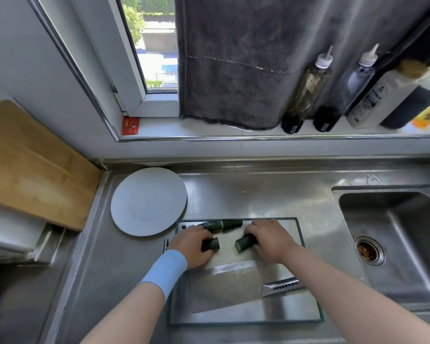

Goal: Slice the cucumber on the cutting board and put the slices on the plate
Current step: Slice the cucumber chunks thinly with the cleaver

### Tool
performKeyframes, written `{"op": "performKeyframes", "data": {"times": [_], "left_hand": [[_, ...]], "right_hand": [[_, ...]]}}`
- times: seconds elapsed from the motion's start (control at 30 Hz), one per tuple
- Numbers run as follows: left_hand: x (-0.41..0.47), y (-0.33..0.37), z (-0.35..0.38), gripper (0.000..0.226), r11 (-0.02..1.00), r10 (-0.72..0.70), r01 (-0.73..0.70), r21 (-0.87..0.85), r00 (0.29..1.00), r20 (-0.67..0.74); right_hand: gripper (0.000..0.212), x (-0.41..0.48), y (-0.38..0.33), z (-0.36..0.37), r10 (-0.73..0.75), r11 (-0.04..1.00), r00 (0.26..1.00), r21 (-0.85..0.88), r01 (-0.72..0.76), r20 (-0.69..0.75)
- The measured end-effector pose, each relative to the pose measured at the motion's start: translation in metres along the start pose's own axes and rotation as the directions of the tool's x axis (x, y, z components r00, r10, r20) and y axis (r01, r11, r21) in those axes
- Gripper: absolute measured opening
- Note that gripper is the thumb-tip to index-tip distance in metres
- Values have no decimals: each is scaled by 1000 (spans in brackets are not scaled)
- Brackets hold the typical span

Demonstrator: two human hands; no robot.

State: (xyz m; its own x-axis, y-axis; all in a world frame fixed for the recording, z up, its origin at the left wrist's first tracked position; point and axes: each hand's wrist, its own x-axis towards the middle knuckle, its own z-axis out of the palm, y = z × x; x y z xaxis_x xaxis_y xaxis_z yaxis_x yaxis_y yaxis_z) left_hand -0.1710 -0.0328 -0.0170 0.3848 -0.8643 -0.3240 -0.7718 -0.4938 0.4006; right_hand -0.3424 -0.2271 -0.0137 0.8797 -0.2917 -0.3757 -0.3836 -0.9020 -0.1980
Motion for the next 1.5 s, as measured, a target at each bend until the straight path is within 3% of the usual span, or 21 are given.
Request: {"op": "performKeyframes", "data": {"times": [0.23,0.43,0.53,0.6,0.67,0.73,0.87,1.0,1.2,1.3,1.43,1.5], "left_hand": [[0,4,1,46,999,-42,42,-15,999,-10],[2,13,6,44,1000,-27,27,7,1000,-13],[0,18,6,45,999,-33,33,10,999,-18],[-3,21,7,44,999,-46,46,0,998,-36],[-6,25,9,43,997,-71,70,-30,995,-62],[-11,30,15,41,990,-110,101,-94,989,-100],[-24,42,28,37,968,-193,152,-198,959,-207],[-49,51,38,34,935,-253,144,-324,911,-325],[-99,50,49,35,917,-339,186,-352,829,-444],[-121,46,50,36,893,-402,213,-397,774,-489],[-139,34,47,34,854,-509,260,-451,605,-613],[-142,28,46,35,834,-544,281,-474,556,-628]], "right_hand": [[43,9,18,-8,324,938,944,-112,-328,-58],[45,17,20,-1,312,949,950,-45,-313,-35],[62,7,22,-2,302,952,950,-27,-305,-84],[60,-7,19,-5,272,962,942,33,-271,-198],[41,-25,14,-4,181,981,949,111,-157,-259],[29,-48,8,2,38,982,990,189,-11,-139],[41,-86,3,22,-143,974,982,194,119,119],[47,-96,3,41,-189,978,971,117,173,145],[64,-108,-9,45,-219,975,965,59,213,146],[55,-112,-13,45,-223,975,967,50,218,127],[45,-109,-20,33,-75,988,988,142,55,137],[45,-106,-23,27,10,973,987,226,-47,160]]}}
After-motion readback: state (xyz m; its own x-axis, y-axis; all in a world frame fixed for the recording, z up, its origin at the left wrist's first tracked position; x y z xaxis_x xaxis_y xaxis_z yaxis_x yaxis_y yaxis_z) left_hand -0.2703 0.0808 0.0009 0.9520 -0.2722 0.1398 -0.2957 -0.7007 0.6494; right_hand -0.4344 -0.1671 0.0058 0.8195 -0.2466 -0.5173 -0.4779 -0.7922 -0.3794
